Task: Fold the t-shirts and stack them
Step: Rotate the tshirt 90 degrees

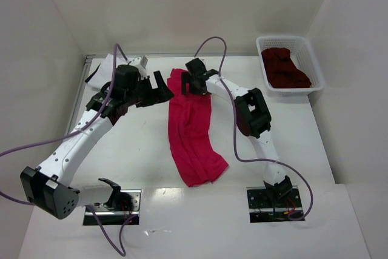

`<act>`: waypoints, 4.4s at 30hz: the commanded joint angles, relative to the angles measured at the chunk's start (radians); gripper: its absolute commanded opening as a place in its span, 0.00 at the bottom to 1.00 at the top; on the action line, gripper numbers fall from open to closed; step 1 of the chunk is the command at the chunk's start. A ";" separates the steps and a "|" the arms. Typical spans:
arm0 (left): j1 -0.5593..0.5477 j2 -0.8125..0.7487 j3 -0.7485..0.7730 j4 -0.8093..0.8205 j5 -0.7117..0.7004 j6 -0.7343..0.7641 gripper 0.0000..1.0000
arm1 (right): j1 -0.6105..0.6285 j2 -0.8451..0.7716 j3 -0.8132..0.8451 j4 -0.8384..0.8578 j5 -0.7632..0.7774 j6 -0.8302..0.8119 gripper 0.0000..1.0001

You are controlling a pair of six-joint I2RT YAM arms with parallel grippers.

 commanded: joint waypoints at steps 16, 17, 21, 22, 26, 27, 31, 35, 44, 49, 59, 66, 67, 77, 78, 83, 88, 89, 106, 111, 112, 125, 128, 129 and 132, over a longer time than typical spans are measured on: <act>-0.007 0.033 -0.077 -0.033 0.133 0.041 0.99 | -0.131 0.379 0.658 -0.279 -0.067 -0.039 1.00; -0.007 0.033 -0.077 -0.033 0.133 0.041 0.99 | -0.131 0.421 0.700 -0.296 -0.066 -0.052 1.00; -0.016 0.075 -0.086 -0.033 0.133 0.050 0.99 | -0.151 0.481 0.831 -0.333 -0.039 -0.061 1.00; -0.016 0.085 -0.086 -0.022 0.133 0.050 0.99 | -0.163 0.481 0.831 -0.343 -0.039 -0.050 1.00; -0.046 0.107 -0.109 -0.007 0.110 0.050 0.99 | -0.185 0.438 0.796 -0.353 -0.057 -0.041 1.00; -0.046 0.107 -0.129 0.002 0.110 0.050 0.99 | -0.185 0.383 0.756 -0.342 -0.057 -0.041 1.00; -0.112 0.125 -0.183 0.050 0.122 0.004 0.99 | -0.185 0.138 0.537 -0.200 -0.108 -0.055 1.00; -0.184 0.148 -0.230 0.104 0.101 -0.055 0.99 | -0.185 -0.144 0.259 -0.051 -0.157 -0.033 1.00; -0.350 0.210 -0.329 0.203 0.027 -0.233 0.99 | -0.185 -0.591 -0.459 0.118 -0.209 0.025 1.00; -0.390 0.182 -0.390 0.226 -0.019 -0.304 0.99 | -0.156 -0.800 -0.810 0.186 -0.275 0.114 1.00; -0.424 0.194 -0.438 0.314 0.027 -0.361 0.96 | -0.103 -1.088 -1.197 0.267 -0.315 0.306 0.92; -0.456 0.207 -0.461 0.314 0.018 -0.405 0.94 | -0.082 -1.188 -1.306 0.276 -0.315 0.356 0.81; -0.456 0.207 -0.476 0.314 0.018 -0.420 0.94 | -0.073 -1.188 -1.306 0.276 -0.315 0.370 0.79; -0.456 0.179 -0.519 0.311 -0.025 -0.477 0.90 | 0.044 -1.156 -1.366 0.258 -0.255 0.450 0.79; -0.456 0.179 -0.519 0.300 -0.034 -0.477 0.90 | 0.044 -1.156 -1.366 0.258 -0.241 0.450 0.79; -0.456 0.179 -0.528 0.291 -0.034 -0.477 0.87 | 0.044 -1.133 -1.366 0.223 -0.208 0.459 0.78; -0.456 0.208 -0.528 0.318 -0.034 -0.487 0.80 | 0.044 -1.082 -1.386 0.247 -0.217 0.459 0.77; -0.456 0.208 -0.528 0.318 -0.034 -0.487 0.77 | 0.044 -1.073 -1.386 0.247 -0.217 0.459 0.77; -0.456 0.279 -0.537 0.328 -0.034 -0.477 0.35 | 0.091 -1.090 -1.469 0.330 -0.235 0.542 0.47; -0.456 0.243 -0.528 0.259 -0.047 -0.486 0.06 | 0.111 -1.169 -1.502 0.330 -0.257 0.605 0.35; -0.456 0.231 -0.528 0.243 -0.075 -0.487 0.01 | 0.120 -1.186 -1.502 0.321 -0.257 0.614 0.33; -0.456 0.079 -0.518 0.096 -0.133 -0.487 0.00 | 0.121 -1.369 -1.565 0.279 -0.316 0.688 0.15; -0.456 0.079 -0.539 0.096 -0.123 -0.487 0.00 | 0.131 -1.378 -1.575 0.279 -0.339 0.698 0.18; -0.456 0.079 -0.539 0.096 -0.111 -0.477 0.00 | 0.131 -1.378 -1.575 0.279 -0.339 0.689 0.23; -0.456 0.079 -0.548 0.107 -0.099 -0.477 0.04 | 0.131 -1.378 -1.575 0.270 -0.359 0.680 0.39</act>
